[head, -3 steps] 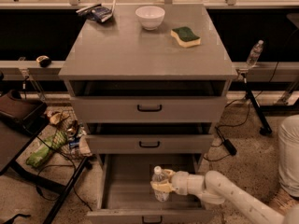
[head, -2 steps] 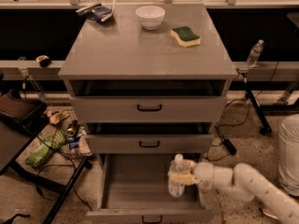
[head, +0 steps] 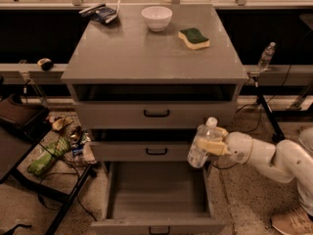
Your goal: Pick blue plastic bottle from bottom drawer and place on counter
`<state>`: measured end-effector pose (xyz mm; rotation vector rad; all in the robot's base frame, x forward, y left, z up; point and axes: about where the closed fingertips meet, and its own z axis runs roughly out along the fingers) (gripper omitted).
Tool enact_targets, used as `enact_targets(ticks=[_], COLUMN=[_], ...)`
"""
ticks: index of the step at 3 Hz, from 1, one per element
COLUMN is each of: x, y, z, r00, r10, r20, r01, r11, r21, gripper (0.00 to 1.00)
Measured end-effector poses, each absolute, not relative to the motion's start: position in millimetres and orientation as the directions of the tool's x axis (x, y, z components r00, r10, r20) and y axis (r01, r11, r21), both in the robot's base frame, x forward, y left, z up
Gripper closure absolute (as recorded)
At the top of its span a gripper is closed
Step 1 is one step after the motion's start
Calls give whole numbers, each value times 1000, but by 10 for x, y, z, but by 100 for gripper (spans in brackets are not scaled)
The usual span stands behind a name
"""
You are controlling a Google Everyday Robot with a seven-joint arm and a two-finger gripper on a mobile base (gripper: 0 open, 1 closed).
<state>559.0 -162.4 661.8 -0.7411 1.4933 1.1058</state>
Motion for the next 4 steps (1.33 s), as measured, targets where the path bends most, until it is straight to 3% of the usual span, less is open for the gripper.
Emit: enact_targets(ticks=[2, 4], x=[6001, 6350], y=[-1319, -1142], z=[8493, 9418], r00=[-55, -18], r10=[165, 138], r20=[-985, -990], r01=[-900, -846], r11=[420, 525], r21=[121, 88], gripper=[100, 100])
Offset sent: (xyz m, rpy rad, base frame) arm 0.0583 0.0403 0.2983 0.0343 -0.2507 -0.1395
